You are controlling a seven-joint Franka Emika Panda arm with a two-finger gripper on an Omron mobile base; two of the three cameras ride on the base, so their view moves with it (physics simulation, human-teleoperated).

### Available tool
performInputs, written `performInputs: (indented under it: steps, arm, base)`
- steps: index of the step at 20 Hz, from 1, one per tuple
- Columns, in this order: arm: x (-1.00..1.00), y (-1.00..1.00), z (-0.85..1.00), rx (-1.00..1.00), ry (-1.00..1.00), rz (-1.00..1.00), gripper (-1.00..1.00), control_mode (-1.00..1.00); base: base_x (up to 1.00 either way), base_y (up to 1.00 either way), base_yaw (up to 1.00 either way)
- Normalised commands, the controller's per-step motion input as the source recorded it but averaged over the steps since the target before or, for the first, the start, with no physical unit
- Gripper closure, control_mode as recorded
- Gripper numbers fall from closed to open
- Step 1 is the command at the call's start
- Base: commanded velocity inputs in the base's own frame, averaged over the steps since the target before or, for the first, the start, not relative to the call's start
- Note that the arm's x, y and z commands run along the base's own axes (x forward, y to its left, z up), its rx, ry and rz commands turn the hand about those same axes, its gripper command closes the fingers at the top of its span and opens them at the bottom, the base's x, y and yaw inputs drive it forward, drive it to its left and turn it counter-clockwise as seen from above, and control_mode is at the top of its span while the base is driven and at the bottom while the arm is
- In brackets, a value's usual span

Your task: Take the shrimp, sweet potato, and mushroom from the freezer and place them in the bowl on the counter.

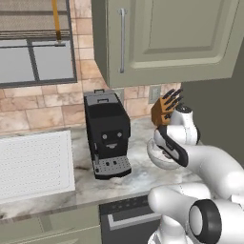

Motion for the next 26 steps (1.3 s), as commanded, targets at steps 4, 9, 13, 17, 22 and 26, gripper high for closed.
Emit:
performInputs:
  steps: [4,9,13,17,22,26]
  arm:
    - [0.17,-0.06,-0.28,0.00,0.01,0.00,1.00,-1.00]
    - [0.28,0.00,-0.12,0.00,0.00,0.00,-1.00,-1.00]
    - [0.31,-0.02,-0.09,0.00,0.00,0.00,-1.00,-1.00]
    - [0.17,-0.01,-0.09,0.00,0.00,0.00,-1.00,-1.00]
    - [0.01,-0.06,-0.03,0.00,0.00,0.00,-1.00,-1.00]
    - [-0.45,-0.03,0.17,0.00,-0.10,0.00,-1.00,-1.00]
  base:
    - [0.00,0.00,0.00]
    - [0.00,0.00,0.00]
    - [0.00,0.00,0.00]
    - [0.00,0.00,0.00]
    - [0.00,0.00,0.00]
    - [0.00,0.00,0.00]
